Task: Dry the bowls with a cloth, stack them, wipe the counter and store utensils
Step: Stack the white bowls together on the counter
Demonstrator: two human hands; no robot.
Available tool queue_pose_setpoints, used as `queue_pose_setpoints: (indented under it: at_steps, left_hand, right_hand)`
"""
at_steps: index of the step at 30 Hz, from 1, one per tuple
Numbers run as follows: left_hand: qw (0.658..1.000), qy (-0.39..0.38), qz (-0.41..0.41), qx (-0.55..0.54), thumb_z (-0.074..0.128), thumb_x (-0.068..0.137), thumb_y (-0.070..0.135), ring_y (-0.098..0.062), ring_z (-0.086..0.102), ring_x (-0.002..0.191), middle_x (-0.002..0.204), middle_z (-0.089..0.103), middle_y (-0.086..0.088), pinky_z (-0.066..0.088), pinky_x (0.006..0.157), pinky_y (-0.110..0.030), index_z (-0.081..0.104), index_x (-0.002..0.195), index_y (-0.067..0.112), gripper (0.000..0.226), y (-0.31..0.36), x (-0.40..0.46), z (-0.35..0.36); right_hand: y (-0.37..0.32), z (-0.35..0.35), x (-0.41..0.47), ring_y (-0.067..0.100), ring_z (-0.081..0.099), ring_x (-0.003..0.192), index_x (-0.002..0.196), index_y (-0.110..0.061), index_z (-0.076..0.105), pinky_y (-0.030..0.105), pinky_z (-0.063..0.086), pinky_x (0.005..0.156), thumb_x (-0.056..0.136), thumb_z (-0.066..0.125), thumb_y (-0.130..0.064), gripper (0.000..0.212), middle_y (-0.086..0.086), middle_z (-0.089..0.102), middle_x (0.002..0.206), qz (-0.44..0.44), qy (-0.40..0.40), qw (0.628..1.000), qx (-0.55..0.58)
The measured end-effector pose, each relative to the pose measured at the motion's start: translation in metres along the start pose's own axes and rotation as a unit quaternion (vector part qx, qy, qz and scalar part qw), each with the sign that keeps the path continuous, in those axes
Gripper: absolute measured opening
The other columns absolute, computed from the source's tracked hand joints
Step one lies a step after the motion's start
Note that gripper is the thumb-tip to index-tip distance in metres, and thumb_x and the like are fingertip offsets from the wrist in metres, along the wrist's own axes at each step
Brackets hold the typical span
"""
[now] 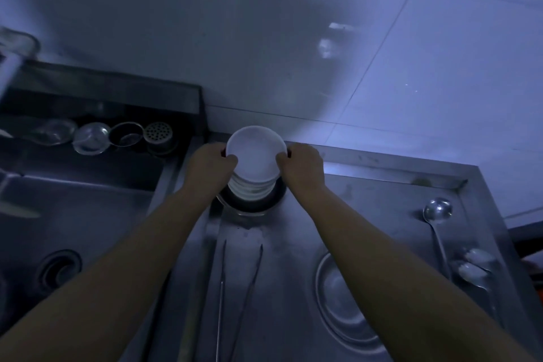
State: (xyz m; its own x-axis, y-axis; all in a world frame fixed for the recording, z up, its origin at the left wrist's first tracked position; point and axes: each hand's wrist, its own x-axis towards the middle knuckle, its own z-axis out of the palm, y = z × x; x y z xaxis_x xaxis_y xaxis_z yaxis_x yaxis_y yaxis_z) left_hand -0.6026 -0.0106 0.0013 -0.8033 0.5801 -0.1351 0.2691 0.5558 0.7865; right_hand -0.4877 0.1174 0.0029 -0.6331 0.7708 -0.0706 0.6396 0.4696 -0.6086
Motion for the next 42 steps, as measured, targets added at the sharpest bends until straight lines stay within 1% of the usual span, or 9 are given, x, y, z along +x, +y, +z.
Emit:
queue_pose_setpoints:
  at_steps: [9, 13, 17, 20, 22, 24, 26, 36, 42]
  left_hand:
    - [0.999, -0.031, -0.022, -0.026, 0.053, 0.076, 0.016, -0.031, 0.064, 0.077, 0.08, 0.068, -0.018, 0.054, 0.072, -0.043, 0.066, 0.083, 0.0, 0.022, -0.013, 0.01, 0.001]
    - [0.999, -0.028, -0.007, -0.016, 0.055, 0.081, 0.011, -0.03, 0.062, 0.086, 0.09, 0.067, -0.015, 0.048, 0.073, -0.033, 0.065, 0.093, 0.003, 0.018, -0.011, 0.0, 0.0]
    - [0.995, 0.056, 0.035, 0.07, 0.054, 0.082, 0.015, -0.03, 0.056, 0.097, 0.107, 0.058, -0.013, 0.046, 0.078, -0.036, 0.06, 0.113, 0.011, 0.032, -0.002, -0.035, 0.002]
    - [0.989, 0.091, 0.076, 0.092, 0.056, 0.084, 0.014, -0.028, 0.052, 0.11, 0.123, 0.053, -0.011, 0.045, 0.088, -0.038, 0.055, 0.126, 0.012, 0.043, 0.013, -0.078, 0.018]
    - [0.989, 0.052, 0.105, 0.092, 0.057, 0.084, 0.013, -0.028, 0.052, 0.111, 0.125, 0.054, -0.011, 0.044, 0.089, -0.037, 0.055, 0.126, 0.012, 0.042, 0.024, -0.109, 0.037]
    - [0.988, -0.001, 0.118, 0.1, 0.055, 0.086, 0.015, -0.026, 0.051, 0.113, 0.126, 0.054, -0.009, 0.042, 0.09, -0.035, 0.053, 0.128, 0.014, 0.042, 0.034, -0.141, 0.062]
    - [0.985, -0.045, 0.132, 0.1, 0.055, 0.087, 0.019, -0.024, 0.052, 0.112, 0.125, 0.054, -0.006, 0.043, 0.091, -0.034, 0.051, 0.13, 0.018, 0.043, 0.045, -0.175, 0.089]
    - [0.938, -0.244, 0.206, 0.133, 0.054, 0.087, 0.025, -0.021, 0.055, 0.108, 0.119, 0.057, -0.003, 0.043, 0.087, -0.03, 0.054, 0.127, 0.024, 0.04, 0.093, -0.33, 0.232]
    - [0.904, -0.357, 0.167, 0.164, 0.052, 0.089, 0.031, -0.02, 0.053, 0.114, 0.129, 0.053, -0.004, 0.039, 0.095, -0.028, 0.045, 0.135, 0.024, 0.048, 0.098, -0.387, 0.297]
  right_hand:
    - [0.001, 0.016, 0.007, 0.014, 0.032, 0.045, 0.05, -0.014, 0.031, 0.027, 0.02, 0.044, 0.087, 0.051, -0.016, 0.042, 0.001, 0.035, 0.05, 0.043, -0.012, 0.999, 0.002]
    - [0.002, 0.01, -0.002, 0.014, 0.035, 0.044, 0.05, -0.013, 0.034, 0.027, 0.024, 0.045, 0.092, 0.051, -0.027, 0.047, 0.002, 0.039, 0.048, 0.034, -0.018, 0.999, 0.009]
    - [0.013, -0.008, -0.031, 0.02, 0.048, 0.053, 0.059, -0.004, 0.052, 0.031, 0.037, 0.053, 0.091, 0.05, -0.026, 0.039, 0.009, 0.054, 0.058, -0.003, 0.007, 1.0, 0.029]
    - [0.031, -0.031, -0.063, 0.012, 0.035, 0.048, 0.052, -0.014, 0.037, 0.03, 0.028, 0.051, 0.089, 0.05, -0.019, 0.039, 0.0, 0.04, 0.051, -0.045, 0.036, 0.998, -0.004]
    - [0.048, -0.049, -0.09, 0.013, 0.032, 0.049, 0.053, -0.014, 0.033, 0.034, 0.03, 0.053, 0.088, 0.052, -0.016, 0.039, 0.001, 0.035, 0.051, -0.055, 0.051, 0.997, -0.023]
    - [0.074, -0.068, -0.119, 0.019, 0.049, 0.06, 0.06, -0.009, 0.054, 0.036, 0.042, 0.064, 0.089, 0.054, -0.017, 0.029, 0.005, 0.055, 0.062, -0.048, 0.053, 0.997, -0.028]
    - [0.103, -0.09, -0.153, 0.021, 0.062, 0.081, 0.09, -0.009, 0.072, 0.029, 0.045, 0.076, 0.09, 0.055, -0.019, 0.019, 0.007, 0.07, 0.089, -0.025, 0.059, 0.998, -0.028]
    - [0.267, -0.193, -0.323, 0.027, 0.063, 0.086, 0.099, -0.014, 0.071, 0.034, 0.046, 0.071, 0.092, 0.055, -0.016, 0.018, 0.008, 0.067, 0.096, 0.124, 0.082, 0.985, -0.083]
    - [0.348, -0.208, -0.391, 0.027, 0.05, 0.112, 0.119, -0.015, 0.058, 0.033, 0.043, 0.081, 0.09, 0.054, -0.017, 0.03, 0.008, 0.052, 0.123, 0.224, 0.062, 0.96, -0.156]
